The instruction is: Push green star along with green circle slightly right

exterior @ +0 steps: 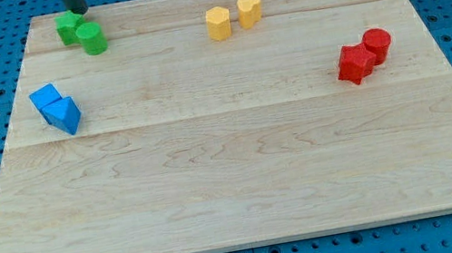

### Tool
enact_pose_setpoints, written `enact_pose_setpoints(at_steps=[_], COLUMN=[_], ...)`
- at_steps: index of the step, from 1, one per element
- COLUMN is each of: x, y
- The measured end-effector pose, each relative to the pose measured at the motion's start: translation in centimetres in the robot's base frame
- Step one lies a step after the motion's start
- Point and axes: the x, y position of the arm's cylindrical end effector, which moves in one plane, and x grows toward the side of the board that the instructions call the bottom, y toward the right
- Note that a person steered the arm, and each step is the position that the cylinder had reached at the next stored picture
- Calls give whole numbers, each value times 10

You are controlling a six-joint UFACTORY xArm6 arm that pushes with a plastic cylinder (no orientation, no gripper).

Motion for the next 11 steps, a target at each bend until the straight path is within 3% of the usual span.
enact_pose_setpoints(at_steps=[2, 3, 7, 9, 11], x=[7, 36, 17, 62, 78], y=[-11, -14, -40, -59, -59])
